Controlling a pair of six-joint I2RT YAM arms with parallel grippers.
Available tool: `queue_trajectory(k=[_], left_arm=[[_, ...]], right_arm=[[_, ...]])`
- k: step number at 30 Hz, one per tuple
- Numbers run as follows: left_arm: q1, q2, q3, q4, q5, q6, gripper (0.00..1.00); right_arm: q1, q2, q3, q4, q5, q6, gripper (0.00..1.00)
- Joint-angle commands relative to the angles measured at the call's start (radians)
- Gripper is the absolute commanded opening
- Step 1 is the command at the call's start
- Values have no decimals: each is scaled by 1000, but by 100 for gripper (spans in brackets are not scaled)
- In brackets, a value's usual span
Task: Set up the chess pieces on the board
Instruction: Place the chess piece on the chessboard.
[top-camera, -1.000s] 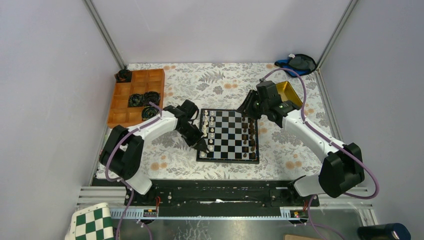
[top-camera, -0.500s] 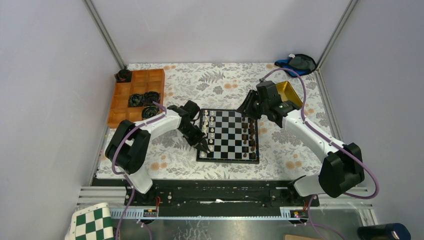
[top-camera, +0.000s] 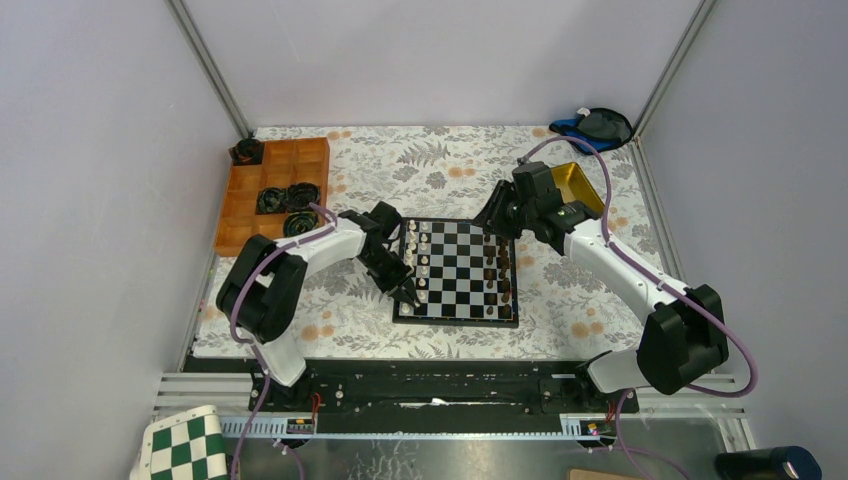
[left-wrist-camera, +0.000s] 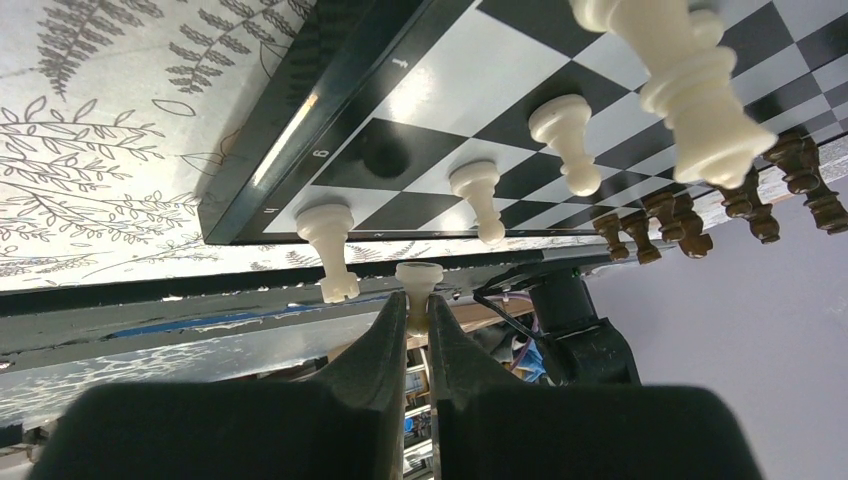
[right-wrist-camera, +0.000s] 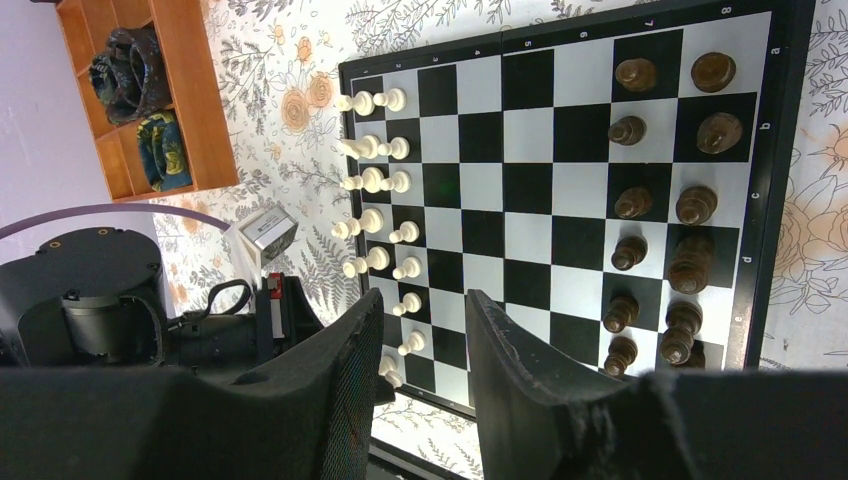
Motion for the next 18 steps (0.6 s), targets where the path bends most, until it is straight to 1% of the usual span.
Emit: queue_trajectory(k=[1, 11, 18], left_arm=[[7, 15, 25, 11, 6, 17, 0], [3, 32, 31, 11, 4, 24, 0], [-10, 48, 47, -6, -9, 25, 6]], right_arm=[[-5, 1, 8, 38, -10, -12, 43], [-5, 5, 9, 37, -8, -17, 43], [-5, 11, 9, 37, -8, -18, 43]])
